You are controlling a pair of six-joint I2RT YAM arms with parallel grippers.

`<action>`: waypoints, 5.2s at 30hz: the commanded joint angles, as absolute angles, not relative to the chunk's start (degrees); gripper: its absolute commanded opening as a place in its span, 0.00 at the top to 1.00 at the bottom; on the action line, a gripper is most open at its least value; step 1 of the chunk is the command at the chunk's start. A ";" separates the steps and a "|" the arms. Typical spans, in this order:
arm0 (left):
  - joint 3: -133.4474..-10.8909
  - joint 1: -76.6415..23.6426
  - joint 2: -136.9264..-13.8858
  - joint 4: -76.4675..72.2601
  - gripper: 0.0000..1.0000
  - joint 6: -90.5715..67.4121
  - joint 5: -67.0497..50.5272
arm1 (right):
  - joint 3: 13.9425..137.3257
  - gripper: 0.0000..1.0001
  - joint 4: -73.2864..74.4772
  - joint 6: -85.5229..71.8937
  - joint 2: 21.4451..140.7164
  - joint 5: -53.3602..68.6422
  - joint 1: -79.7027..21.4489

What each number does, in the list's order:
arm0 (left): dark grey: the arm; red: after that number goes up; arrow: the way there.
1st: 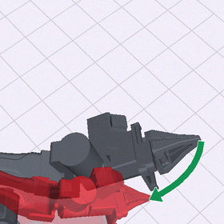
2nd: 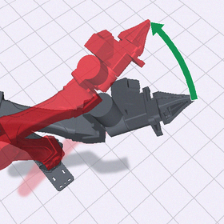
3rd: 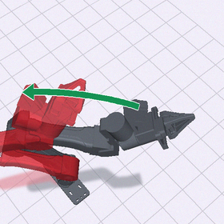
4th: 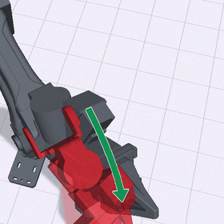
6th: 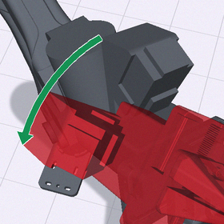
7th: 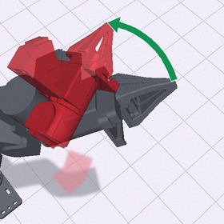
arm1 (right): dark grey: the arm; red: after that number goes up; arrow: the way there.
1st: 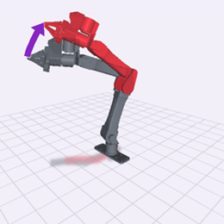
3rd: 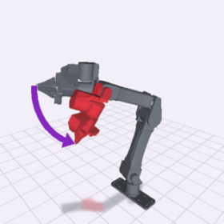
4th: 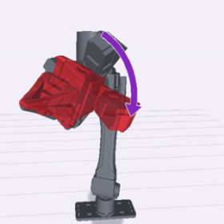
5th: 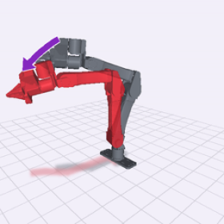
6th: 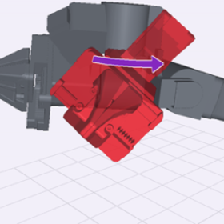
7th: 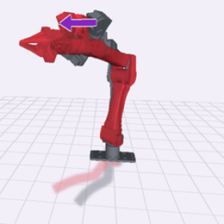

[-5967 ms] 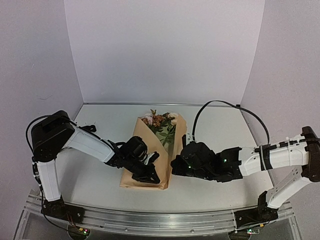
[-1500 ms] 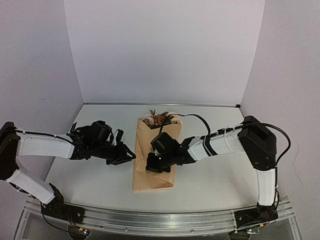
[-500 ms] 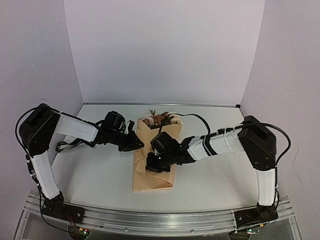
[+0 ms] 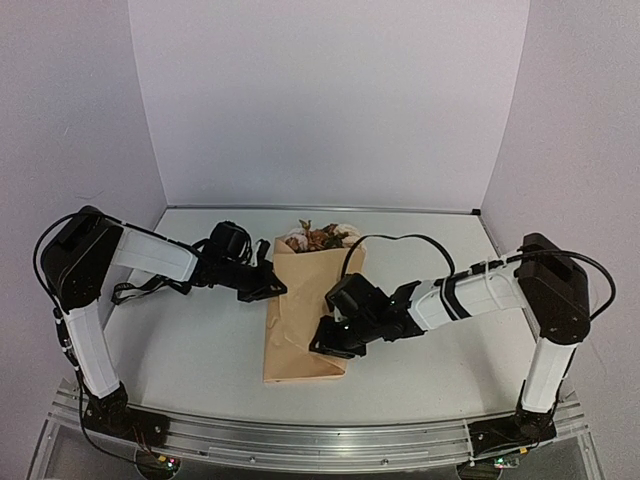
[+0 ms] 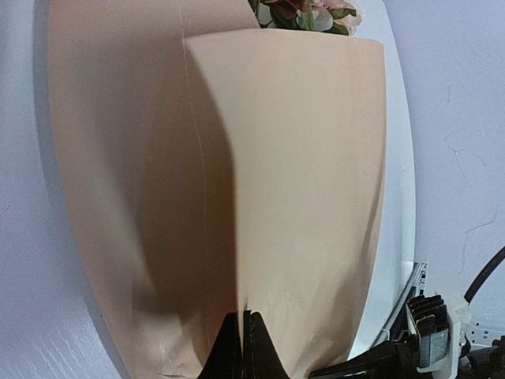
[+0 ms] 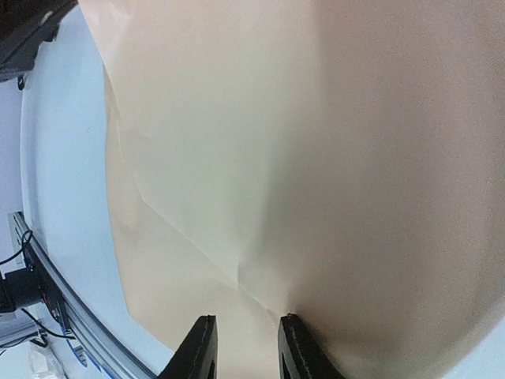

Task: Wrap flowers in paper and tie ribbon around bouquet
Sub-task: Press the fold line on the folded wrapping paper.

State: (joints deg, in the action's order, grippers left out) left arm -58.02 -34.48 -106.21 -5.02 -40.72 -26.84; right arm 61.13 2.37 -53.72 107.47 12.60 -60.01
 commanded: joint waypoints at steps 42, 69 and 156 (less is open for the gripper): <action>-69.55 -29.27 -114.79 0.26 1.00 -38.08 -26.64 | 59.70 0.79 1.18 -55.00 101.66 23.60 -50.94; -67.18 -29.40 -110.90 1.38 1.00 -40.25 -25.67 | 46.26 0.78 -31.94 -75.49 110.30 31.77 -46.76; -55.84 -38.50 -111.83 5.43 0.97 -47.06 -22.01 | 60.57 0.89 -25.76 -77.21 123.49 32.50 -34.68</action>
